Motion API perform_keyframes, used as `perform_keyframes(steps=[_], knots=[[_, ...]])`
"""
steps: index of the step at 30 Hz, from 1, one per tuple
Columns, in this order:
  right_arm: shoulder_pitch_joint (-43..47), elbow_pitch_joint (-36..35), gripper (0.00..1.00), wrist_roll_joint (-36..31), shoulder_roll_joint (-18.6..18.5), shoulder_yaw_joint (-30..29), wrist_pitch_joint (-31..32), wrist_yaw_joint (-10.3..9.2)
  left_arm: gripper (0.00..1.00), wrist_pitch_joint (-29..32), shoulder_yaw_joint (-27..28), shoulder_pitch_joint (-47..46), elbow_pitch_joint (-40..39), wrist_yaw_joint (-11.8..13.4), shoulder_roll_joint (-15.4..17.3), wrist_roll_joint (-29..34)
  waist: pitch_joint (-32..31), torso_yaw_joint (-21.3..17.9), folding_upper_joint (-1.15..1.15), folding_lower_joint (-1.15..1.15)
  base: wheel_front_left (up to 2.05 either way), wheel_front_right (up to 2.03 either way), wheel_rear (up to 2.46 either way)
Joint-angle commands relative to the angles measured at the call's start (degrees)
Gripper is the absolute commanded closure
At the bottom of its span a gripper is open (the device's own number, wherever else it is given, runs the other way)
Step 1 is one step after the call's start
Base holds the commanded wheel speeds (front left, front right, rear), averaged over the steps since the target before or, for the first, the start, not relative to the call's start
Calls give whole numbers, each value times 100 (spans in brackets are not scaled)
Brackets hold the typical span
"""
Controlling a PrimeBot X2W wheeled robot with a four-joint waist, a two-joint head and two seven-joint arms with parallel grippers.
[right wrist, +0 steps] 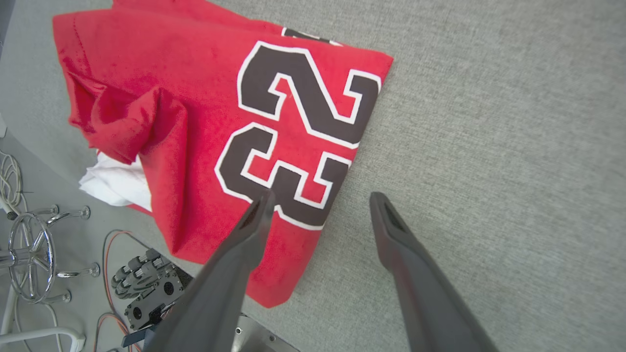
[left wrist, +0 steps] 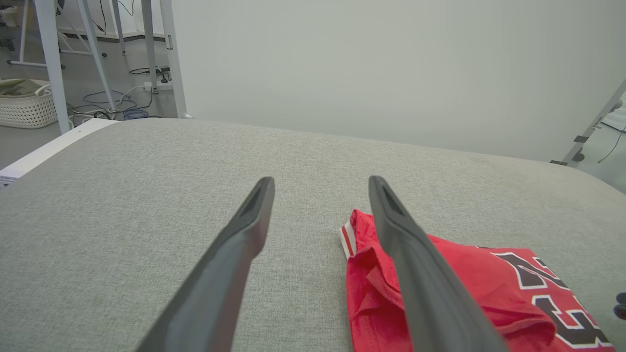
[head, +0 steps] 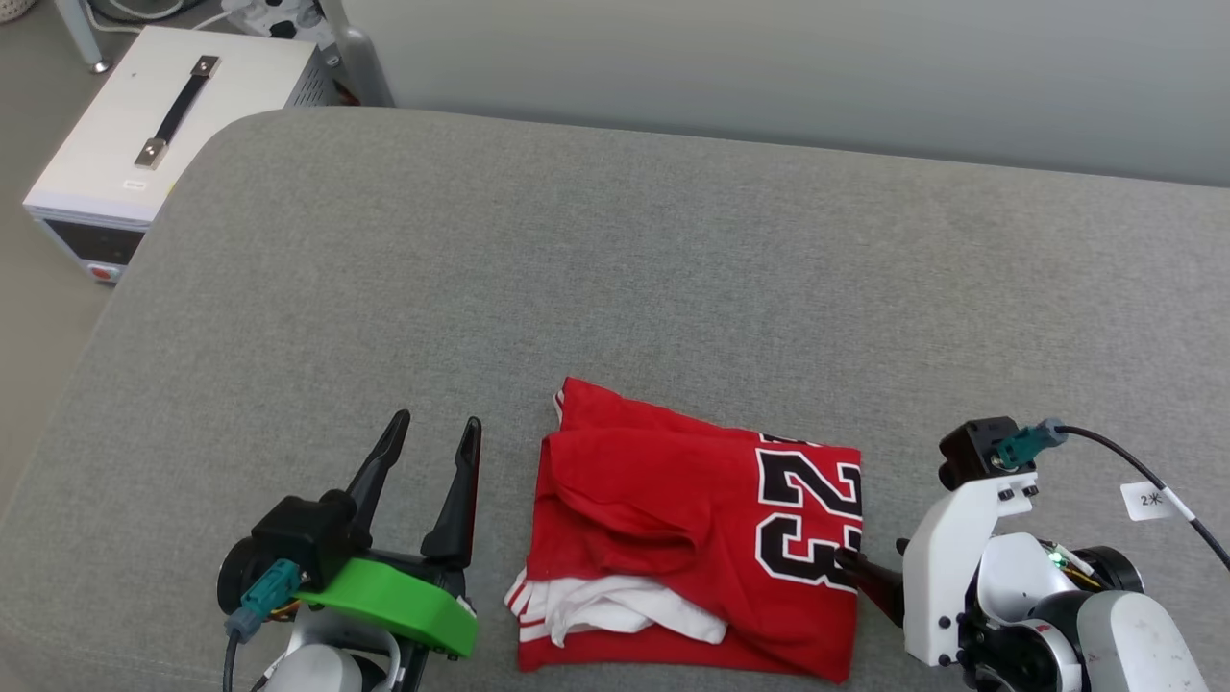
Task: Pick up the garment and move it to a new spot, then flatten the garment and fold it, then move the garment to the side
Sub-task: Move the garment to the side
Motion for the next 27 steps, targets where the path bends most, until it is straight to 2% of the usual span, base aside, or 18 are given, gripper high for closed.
perform_keyframes(steps=[1,6,14,19,20,21,27], knots=[[-126,69,0,-67,55,-31,112,-1,0,-32,5,-114,4,-16,-31,9,180,188,0,0,0,0,0],[-248,323,0,-102,157,-47,328,-1,0,-32,-24,-170,5,-16,-72,-2,341,357,0,0,0,0,0],[-347,782,0,-131,218,-67,287,-1,0,-32,-63,-308,-12,-16,-135,-6,569,563,0,0,0,0,0],[-365,1078,0,-213,228,120,270,-1,0,-32,-60,-353,-18,-16,-162,-10,667,625,0,0,0,0,0],[-361,1119,28,-226,218,184,270,-1,0,-32,-60,-357,-16,-16,-166,-9,676,629,0,0,0,0,0],[-365,1148,100,-235,186,268,235,-1,0,-32,-60,-361,-10,-16,-171,-8,681,631,0,0,0,0,0],[-501,1160,100,-236,-130,599,-314,-1,0,-32,-44,-346,41,-16,-157,-7,571,539,0,0,0,0,0]])
